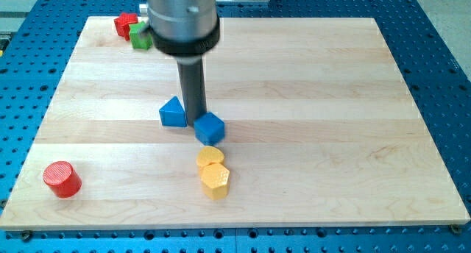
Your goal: Place the blue blocks into the yellow blocks
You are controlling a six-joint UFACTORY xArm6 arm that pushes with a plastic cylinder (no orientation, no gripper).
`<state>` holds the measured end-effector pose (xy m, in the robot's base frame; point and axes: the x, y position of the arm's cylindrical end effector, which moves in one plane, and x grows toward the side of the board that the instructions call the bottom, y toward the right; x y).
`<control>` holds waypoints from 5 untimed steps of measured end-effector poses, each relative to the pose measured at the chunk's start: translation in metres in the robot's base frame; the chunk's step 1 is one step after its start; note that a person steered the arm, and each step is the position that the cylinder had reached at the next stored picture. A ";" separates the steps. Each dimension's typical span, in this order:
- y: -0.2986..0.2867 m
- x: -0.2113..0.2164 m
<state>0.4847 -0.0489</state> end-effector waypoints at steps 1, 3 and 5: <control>0.018 -0.007; -0.041 -0.080; -0.049 0.028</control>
